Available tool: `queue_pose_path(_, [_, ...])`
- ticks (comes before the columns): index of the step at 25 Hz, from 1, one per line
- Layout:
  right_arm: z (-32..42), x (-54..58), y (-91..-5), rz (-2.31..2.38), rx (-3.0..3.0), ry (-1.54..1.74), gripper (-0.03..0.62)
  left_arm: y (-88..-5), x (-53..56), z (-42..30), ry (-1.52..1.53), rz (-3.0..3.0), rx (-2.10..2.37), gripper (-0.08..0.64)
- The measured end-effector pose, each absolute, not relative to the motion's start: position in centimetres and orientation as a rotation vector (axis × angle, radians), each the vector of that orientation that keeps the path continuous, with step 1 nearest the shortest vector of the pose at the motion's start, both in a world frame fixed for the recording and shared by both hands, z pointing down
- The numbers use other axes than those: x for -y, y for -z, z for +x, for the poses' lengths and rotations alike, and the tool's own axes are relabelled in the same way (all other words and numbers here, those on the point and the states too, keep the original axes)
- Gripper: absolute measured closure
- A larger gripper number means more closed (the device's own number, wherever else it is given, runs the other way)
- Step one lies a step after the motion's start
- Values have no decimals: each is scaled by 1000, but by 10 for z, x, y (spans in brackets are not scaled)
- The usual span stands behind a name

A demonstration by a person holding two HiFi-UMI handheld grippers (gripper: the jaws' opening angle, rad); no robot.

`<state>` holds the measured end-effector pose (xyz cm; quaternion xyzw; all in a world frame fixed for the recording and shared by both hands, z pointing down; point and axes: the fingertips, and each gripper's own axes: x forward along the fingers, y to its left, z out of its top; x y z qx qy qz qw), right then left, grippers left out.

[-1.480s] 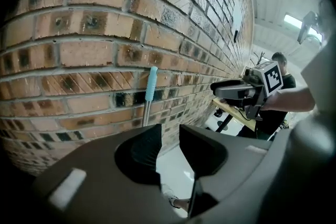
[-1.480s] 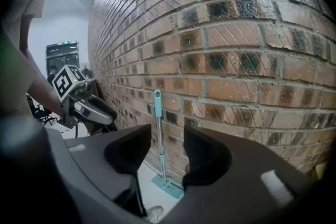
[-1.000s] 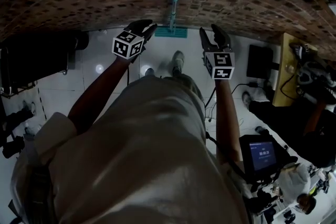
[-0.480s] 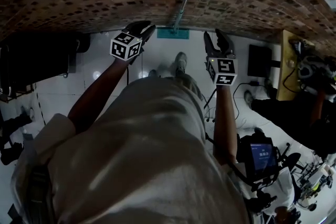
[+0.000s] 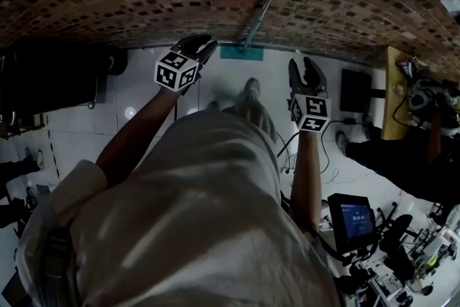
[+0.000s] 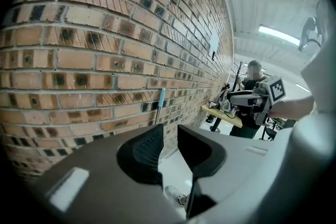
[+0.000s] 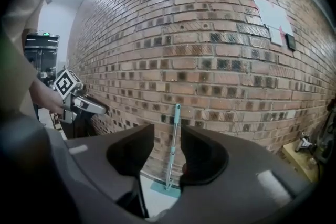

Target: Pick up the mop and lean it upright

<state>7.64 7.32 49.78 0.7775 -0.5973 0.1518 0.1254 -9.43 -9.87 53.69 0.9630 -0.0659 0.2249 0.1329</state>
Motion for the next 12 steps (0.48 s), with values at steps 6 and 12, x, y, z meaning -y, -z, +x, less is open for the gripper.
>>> queue_pose_path(6, [55, -94, -503, 2305, 1707, -457, 430, -540, 100, -119, -587, 2746, 227, 460])
queue_pose_path(12, [47, -115, -502, 2347, 1665, -461, 431, -535, 91, -121, -593, 2779, 174, 439])
